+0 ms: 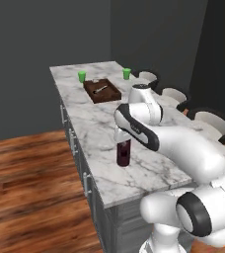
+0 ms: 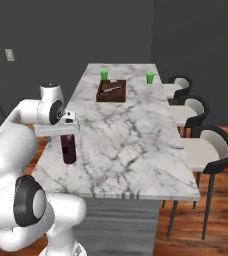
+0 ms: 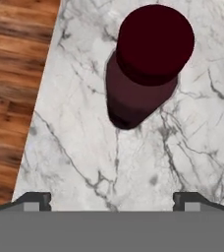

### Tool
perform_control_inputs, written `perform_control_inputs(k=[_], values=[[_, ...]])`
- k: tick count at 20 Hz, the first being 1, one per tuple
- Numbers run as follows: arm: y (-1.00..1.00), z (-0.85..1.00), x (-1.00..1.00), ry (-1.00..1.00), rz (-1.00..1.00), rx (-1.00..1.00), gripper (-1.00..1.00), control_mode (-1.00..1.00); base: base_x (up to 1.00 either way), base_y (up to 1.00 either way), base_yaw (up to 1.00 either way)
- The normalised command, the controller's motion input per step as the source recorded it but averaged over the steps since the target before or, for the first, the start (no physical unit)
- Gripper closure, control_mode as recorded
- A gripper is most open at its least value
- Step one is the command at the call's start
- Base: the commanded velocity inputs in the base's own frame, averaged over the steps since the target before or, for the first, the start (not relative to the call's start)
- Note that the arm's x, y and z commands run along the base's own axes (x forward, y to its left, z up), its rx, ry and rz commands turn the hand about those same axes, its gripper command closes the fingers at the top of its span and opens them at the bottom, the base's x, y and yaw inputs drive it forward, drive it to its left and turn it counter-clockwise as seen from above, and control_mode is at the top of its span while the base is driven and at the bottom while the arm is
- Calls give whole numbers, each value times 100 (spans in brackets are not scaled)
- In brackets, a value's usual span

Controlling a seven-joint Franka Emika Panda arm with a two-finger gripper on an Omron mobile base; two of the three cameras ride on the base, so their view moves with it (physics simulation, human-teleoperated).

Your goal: Place the drinks on the dining counter in a tight cluster.

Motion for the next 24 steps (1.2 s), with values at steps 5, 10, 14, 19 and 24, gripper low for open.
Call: perform_control_inputs(k=[5, 10, 14, 19, 24], values=[[-8, 19, -100, -3, 0, 4, -100, -100, 0, 0, 0], [-14, 51, -69, 2, 0, 2, -100, -100, 0, 0, 0], [0, 89, -35, 6, -1, 0, -100, -100, 0, 0, 0], [-18, 74, -41, 2, -2, 0, -100, -100, 0, 0, 0], [-33, 33, -38, -1, -5, 0, -100, -100, 0, 0, 0]])
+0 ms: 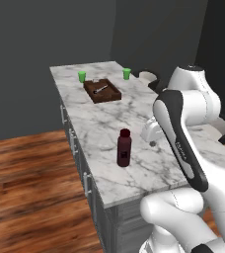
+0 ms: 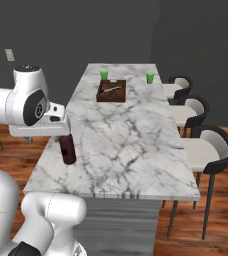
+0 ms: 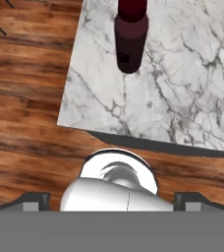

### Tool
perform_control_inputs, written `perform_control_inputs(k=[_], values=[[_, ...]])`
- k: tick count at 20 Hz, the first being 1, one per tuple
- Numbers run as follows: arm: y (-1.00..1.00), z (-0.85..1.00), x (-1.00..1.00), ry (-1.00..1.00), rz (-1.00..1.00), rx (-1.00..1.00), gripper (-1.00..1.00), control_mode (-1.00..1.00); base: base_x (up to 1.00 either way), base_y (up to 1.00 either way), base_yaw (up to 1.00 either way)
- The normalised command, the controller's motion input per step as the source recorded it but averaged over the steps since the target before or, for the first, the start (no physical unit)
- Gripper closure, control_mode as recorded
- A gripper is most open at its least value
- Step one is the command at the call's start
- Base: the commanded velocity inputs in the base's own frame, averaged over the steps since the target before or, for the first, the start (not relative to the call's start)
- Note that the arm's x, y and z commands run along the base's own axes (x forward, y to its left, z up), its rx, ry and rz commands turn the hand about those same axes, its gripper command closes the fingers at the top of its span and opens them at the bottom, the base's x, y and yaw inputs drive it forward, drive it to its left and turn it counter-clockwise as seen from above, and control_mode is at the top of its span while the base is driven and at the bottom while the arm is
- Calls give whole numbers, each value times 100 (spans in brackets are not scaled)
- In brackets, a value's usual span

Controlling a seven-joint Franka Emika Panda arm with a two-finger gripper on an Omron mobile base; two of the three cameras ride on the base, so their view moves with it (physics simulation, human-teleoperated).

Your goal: Place the drinks on the dining counter in a tight cluster.

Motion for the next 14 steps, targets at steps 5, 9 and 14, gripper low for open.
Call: perform_control_inputs(k=[5, 9, 14], values=[[0, 3, -8, 0, -3, 0, -100, -100, 0, 0, 0], [0, 0, 0, 0, 0, 0, -100, -100, 0, 0, 0], [0, 0, 0, 0, 0, 0, -100, 100, -53, 5, 2]])
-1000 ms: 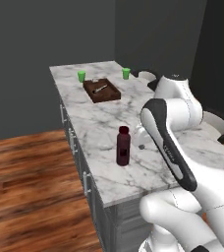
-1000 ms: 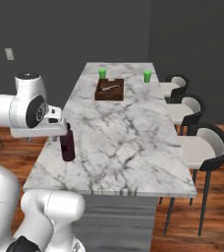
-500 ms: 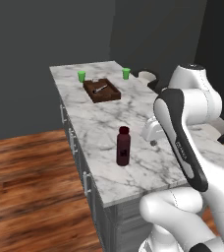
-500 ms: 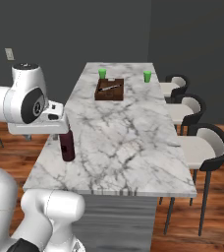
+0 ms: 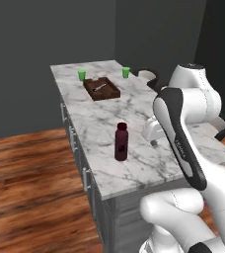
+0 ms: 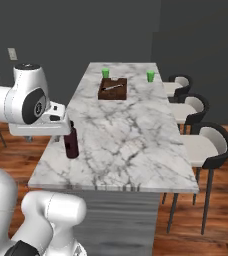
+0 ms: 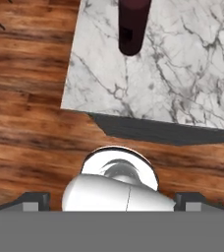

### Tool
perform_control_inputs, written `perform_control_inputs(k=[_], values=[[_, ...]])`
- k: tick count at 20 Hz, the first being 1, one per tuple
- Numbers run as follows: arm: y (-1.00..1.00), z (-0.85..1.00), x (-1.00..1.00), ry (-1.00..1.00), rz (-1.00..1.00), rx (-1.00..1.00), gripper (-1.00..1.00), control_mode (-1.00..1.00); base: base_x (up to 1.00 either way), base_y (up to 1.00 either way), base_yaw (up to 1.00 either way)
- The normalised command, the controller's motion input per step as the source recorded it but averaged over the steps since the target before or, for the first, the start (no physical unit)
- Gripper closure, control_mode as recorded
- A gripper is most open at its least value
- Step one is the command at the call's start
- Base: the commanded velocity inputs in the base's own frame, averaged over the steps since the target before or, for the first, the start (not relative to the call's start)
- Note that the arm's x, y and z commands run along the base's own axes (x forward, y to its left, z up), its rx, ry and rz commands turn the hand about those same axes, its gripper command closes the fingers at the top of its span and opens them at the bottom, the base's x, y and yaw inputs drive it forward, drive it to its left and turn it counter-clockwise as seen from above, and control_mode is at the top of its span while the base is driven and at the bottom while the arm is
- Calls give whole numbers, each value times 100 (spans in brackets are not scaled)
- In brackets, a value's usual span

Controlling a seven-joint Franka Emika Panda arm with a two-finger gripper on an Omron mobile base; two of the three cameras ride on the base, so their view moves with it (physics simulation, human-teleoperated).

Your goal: Place the drinks on the dining counter in a tight cluster.

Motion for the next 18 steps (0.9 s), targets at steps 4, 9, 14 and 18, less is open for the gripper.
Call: perform_control_inputs(k=[4, 9, 14, 18], values=[[0, 0, 0, 0, 0, 0, -100, 100, -100, 38, 16], [0, 0, 0, 0, 0, 0, -100, 100, -39, 73, 44], [0, 0, 0, 0, 0, 0, -100, 100, 0, 85, 83], [0, 0, 0, 0, 0, 0, -100, 100, 0, 81, 86]])
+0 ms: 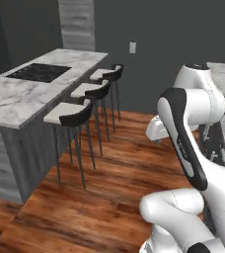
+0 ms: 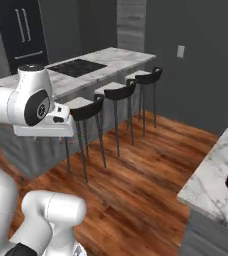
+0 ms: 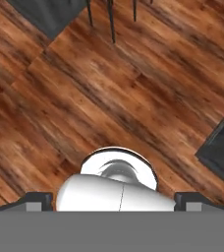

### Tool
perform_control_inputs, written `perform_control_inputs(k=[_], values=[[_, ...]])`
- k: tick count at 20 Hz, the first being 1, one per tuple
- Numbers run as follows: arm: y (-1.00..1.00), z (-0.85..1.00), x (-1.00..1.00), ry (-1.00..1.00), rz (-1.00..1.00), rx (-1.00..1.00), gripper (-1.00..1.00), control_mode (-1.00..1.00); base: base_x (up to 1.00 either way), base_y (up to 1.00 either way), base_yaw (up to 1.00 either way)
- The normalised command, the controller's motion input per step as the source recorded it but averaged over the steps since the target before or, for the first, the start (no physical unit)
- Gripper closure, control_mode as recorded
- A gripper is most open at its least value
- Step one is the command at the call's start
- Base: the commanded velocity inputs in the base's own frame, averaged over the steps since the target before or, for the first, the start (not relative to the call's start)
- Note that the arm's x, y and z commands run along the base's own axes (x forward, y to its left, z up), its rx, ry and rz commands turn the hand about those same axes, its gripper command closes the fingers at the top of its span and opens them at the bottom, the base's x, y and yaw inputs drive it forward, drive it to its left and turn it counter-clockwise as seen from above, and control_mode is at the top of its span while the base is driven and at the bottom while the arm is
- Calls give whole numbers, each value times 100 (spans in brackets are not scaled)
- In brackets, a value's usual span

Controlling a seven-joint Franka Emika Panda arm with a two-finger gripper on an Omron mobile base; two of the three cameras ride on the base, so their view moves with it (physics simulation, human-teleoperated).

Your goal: Place the drinks on the dining counter in a tight cluster.

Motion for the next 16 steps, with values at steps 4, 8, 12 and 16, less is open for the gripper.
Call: perform_control_inputs(k=[4, 8, 12, 16], values=[[0, 0, 0, 0, 0, 0, -100, 100, 21, 77, 76], [0, 0, 0, 0, 0, 0, -100, 100, 75, 67, 53], [0, 0, 0, 0, 0, 0, -100, 100, 100, 40, 13], [0, 0, 0, 0, 0, 0, -100, 100, 100, 46, 12]])
